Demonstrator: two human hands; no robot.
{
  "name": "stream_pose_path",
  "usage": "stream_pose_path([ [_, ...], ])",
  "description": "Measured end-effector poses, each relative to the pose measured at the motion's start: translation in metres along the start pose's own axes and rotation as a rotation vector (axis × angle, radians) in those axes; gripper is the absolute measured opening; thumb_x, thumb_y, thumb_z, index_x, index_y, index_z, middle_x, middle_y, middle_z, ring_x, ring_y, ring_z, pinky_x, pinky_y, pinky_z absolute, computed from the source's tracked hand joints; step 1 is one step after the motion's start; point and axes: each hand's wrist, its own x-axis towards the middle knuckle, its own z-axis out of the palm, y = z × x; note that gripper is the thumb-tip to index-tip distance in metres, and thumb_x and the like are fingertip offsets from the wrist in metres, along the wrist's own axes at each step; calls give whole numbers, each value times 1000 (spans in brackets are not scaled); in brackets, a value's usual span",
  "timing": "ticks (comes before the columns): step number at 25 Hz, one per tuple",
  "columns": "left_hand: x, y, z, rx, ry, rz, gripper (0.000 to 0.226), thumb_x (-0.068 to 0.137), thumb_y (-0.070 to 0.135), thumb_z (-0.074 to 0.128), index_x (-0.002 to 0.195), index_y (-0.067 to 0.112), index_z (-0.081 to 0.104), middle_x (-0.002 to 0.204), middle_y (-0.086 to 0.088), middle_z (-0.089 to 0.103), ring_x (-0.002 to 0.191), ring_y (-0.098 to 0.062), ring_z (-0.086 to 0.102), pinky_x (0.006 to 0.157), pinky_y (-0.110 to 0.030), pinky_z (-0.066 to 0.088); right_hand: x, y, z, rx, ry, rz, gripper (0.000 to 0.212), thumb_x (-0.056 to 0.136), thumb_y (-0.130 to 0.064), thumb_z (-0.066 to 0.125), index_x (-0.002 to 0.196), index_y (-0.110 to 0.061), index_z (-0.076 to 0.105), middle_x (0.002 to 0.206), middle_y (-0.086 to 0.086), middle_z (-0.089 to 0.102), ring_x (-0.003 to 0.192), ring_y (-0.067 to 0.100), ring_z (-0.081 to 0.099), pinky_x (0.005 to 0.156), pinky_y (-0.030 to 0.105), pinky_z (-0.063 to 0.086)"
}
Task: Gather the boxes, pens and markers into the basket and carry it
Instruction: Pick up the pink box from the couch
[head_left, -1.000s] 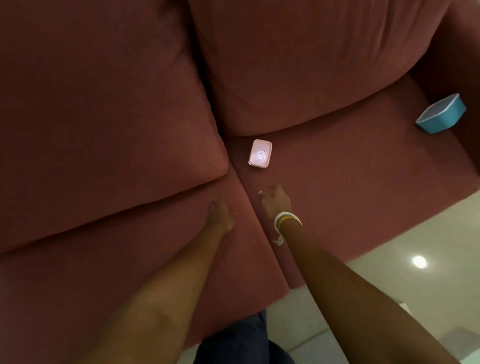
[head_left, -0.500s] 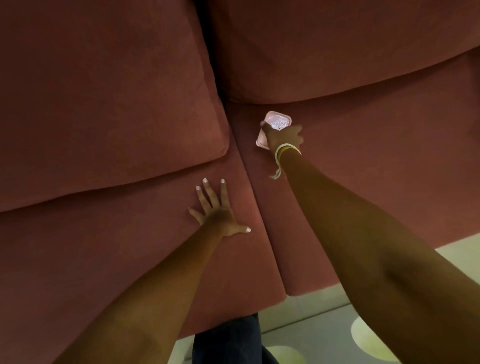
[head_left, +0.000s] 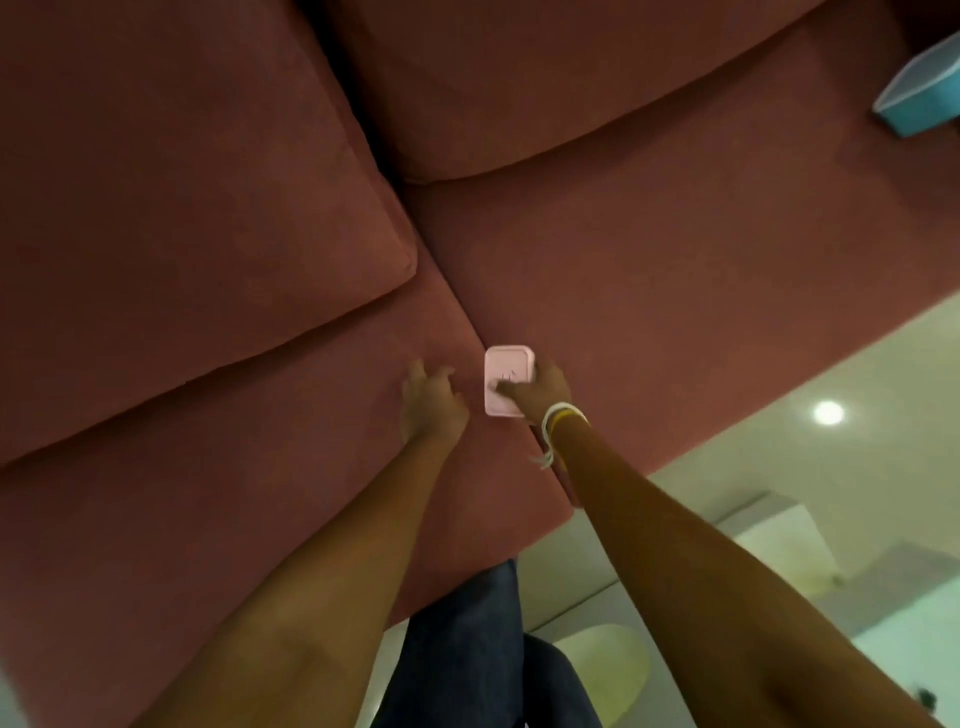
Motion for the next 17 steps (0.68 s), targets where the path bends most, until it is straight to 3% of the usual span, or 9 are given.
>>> stream_pose_path([
  [3, -44, -5, 5, -310, -170, -56, 32, 91, 8, 54, 121, 9, 63, 129, -14, 59, 119, -30, 56, 103, -33, 43, -51, 61, -5, 202, 74, 54, 58, 73, -11, 83, 124, 0, 57, 121, 20, 65, 103, 31, 64, 93, 49, 53],
  [6, -108, -25, 21, -396, -312, -103, 29, 92, 11, 50, 117, 8, 65, 121, -17, 66, 112, -33, 61, 96, -39, 49, -103, 126, -4, 374, 127, 110, 56, 72, -9, 83, 120, -1, 57, 117, 18, 64, 91, 25, 61, 81, 44, 57],
  [9, -176, -54, 49, -349, -392, -20, 24, 92, 14, 47, 101, 8, 68, 102, -23, 68, 94, -37, 64, 80, -43, 52, -161, 195, 11, 619, 206, 203, 49, 74, -6, 81, 111, -8, 49, 106, 13, 57, 82, 24, 60, 63, 38, 55],
  [12, -235, -87, 77, -253, -480, 73, 21, 91, 10, 47, 92, -2, 65, 105, -34, 63, 84, -40, 59, 77, -47, 50, -221, 261, 34, 868, 277, 271, 53, 76, 0, 77, 112, -13, 41, 108, 12, 54, 90, 29, 57, 73, 46, 55],
  [15, -291, -118, 100, -122, -552, 175, 20, 92, 6, 47, 77, 8, 60, 98, -37, 60, 80, -28, 48, 71, -38, 41, -284, 323, 62, 1083, 338, 327, 54, 79, 2, 74, 121, -9, 43, 108, 15, 56, 92, 30, 58, 62, 39, 53],
  [17, -325, -137, 111, 12, -579, 253, 20, 92, 9, 48, 88, 5, 66, 96, -28, 64, 83, -33, 57, 75, -38, 48, -324, 358, 83, 1215, 387, 372, 53, 80, 4, 72, 123, -9, 43, 109, 14, 55, 93, 30, 58, 65, 42, 54],
])
